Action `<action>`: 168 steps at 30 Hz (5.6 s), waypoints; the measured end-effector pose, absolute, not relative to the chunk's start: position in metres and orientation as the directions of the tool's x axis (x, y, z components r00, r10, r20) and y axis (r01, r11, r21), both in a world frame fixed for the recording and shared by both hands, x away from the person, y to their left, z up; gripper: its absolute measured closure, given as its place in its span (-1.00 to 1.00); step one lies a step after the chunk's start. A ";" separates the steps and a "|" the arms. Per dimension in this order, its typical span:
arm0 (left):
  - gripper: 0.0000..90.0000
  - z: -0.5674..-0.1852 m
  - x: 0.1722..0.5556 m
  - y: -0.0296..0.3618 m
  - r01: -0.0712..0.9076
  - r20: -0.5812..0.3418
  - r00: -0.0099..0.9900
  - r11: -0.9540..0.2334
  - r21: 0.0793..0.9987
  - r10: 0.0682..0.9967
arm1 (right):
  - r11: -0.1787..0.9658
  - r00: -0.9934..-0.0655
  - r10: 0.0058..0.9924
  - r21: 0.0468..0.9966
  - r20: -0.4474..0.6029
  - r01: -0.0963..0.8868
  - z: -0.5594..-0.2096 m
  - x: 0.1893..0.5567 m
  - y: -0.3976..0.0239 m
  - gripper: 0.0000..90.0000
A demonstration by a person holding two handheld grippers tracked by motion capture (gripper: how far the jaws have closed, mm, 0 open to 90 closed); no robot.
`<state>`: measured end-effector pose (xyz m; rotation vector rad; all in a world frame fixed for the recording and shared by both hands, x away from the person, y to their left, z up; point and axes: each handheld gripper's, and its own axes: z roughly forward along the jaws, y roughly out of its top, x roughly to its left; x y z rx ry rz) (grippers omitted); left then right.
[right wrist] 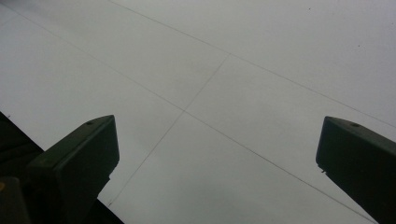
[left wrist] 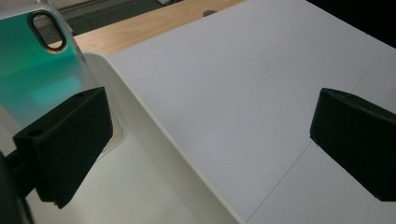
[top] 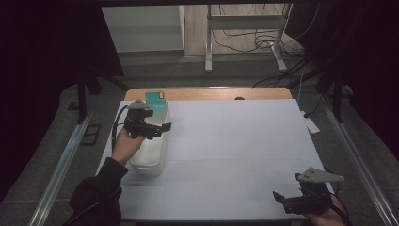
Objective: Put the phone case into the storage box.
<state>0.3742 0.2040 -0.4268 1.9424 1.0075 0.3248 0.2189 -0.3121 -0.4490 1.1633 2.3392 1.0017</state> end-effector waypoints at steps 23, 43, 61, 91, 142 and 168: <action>-1.00 -0.426 0.356 0.202 0.506 -0.175 0.670 -0.271 0.819 0.722 | 0.411 -0.597 0.802 0.721 0.006 0.558 -0.449 0.218 -0.312 -1.00; -0.99 -0.432 0.345 0.202 0.497 -0.198 0.690 -0.256 0.829 0.697 | 0.412 -0.596 0.803 0.720 0.004 0.559 -0.449 0.218 -0.312 -1.00; -0.99 -0.432 0.330 0.199 0.507 -0.185 0.685 -0.279 0.815 0.705 | 0.409 -0.595 0.803 0.721 0.006 0.559 -0.448 0.218 -0.312 -1.00; -0.99 -0.432 0.297 0.201 0.487 -0.177 0.701 -0.282 0.827 0.691 | 0.406 -0.597 0.802 0.725 0.008 0.556 -0.448 0.218 -0.313 -1.00; -0.99 -0.438 0.249 0.227 0.501 -0.189 0.659 -0.237 0.833 0.728 | 0.406 -0.594 0.804 0.724 0.006 0.557 -0.448 0.218 -0.312 -1.00; -0.99 -0.442 0.227 0.239 0.506 -0.188 0.635 -0.219 0.835 0.750 | 0.410 -0.594 0.804 0.721 0.003 0.558 -0.448 0.218 -0.312 -1.00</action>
